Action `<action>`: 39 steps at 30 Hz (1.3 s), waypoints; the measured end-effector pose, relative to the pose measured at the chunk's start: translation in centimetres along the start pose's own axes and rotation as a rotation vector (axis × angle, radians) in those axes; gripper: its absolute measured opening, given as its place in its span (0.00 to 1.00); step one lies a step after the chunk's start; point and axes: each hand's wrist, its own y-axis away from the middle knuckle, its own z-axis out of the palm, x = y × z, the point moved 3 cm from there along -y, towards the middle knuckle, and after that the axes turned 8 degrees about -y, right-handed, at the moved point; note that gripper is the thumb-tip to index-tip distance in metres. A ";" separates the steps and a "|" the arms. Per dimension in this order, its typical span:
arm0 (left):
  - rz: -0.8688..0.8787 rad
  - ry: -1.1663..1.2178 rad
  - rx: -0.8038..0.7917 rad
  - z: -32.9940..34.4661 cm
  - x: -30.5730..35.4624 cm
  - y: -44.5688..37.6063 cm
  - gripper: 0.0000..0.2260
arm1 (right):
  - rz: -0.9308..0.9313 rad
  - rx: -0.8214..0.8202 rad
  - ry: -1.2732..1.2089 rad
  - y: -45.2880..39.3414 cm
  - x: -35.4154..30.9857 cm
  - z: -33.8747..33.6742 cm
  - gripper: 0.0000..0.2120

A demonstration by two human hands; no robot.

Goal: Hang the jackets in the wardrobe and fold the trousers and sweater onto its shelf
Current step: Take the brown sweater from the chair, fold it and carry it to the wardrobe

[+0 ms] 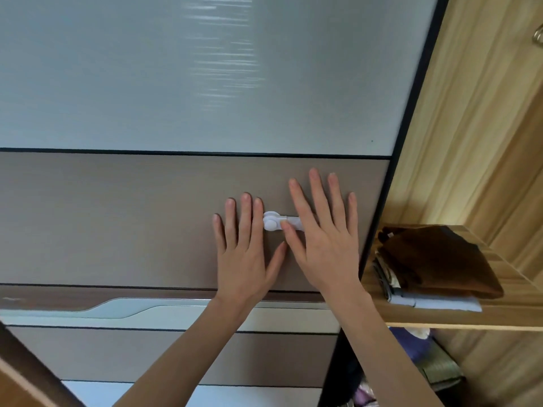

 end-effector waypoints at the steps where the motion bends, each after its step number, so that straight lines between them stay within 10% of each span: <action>1: 0.002 0.021 -0.016 0.0 0.9 0.0 0.37 | 0.012 -0.001 -0.003 0.3 0.5 -0.4 0.31; 39: 0.177 0.137 -0.157 -0.9 21.3 -0.7 0.38 | 0.430 -0.073 0.217 8.0 19.3 -13.1 0.33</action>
